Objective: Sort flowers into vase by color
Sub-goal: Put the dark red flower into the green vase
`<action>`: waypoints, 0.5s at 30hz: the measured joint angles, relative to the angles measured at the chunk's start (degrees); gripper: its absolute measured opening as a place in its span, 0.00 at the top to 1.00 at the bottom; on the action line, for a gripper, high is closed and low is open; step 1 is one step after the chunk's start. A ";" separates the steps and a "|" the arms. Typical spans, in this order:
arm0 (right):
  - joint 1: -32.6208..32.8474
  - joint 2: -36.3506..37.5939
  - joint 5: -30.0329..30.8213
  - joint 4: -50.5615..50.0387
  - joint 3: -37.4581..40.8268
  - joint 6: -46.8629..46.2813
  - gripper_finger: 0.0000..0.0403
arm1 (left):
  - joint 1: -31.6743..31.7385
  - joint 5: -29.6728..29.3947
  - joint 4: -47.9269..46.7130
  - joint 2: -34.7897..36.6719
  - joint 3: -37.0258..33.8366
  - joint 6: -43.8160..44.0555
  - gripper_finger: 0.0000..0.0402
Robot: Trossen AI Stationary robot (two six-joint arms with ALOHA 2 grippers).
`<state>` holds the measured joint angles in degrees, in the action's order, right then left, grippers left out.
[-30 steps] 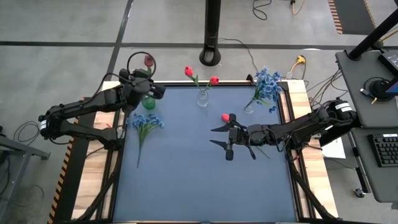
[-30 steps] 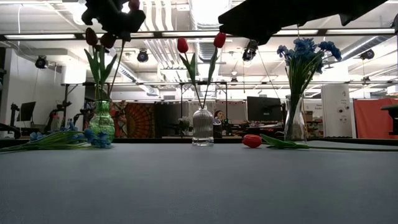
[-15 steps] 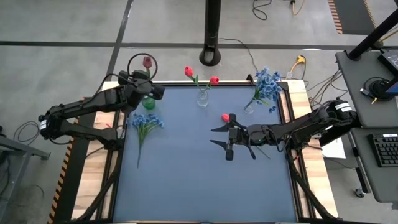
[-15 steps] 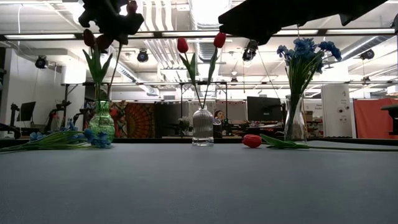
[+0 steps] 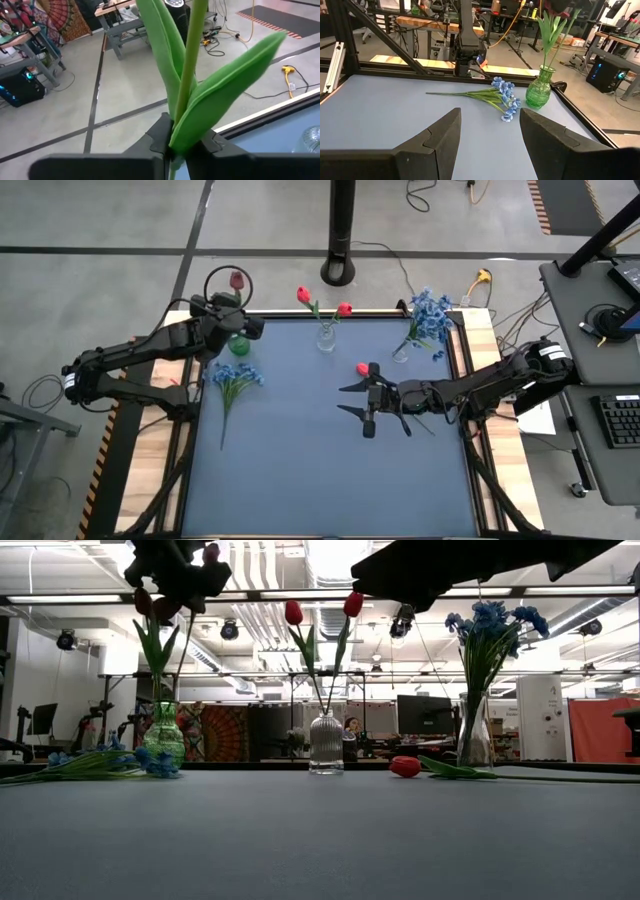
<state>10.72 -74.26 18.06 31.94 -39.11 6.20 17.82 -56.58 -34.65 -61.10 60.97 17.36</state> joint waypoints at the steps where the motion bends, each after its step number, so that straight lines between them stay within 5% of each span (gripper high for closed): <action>1: 0.00 0.00 0.00 0.00 0.00 0.02 0.51 | 0.00 0.00 0.00 0.00 0.00 0.18 0.94; 15: 0.00 0.00 0.00 0.00 0.00 0.00 0.51 | 0.02 -1.57 -0.06 0.02 0.00 0.75 0.85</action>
<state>10.72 -74.26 18.06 31.94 -39.11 6.20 17.85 -58.15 -34.71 -61.08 60.97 18.11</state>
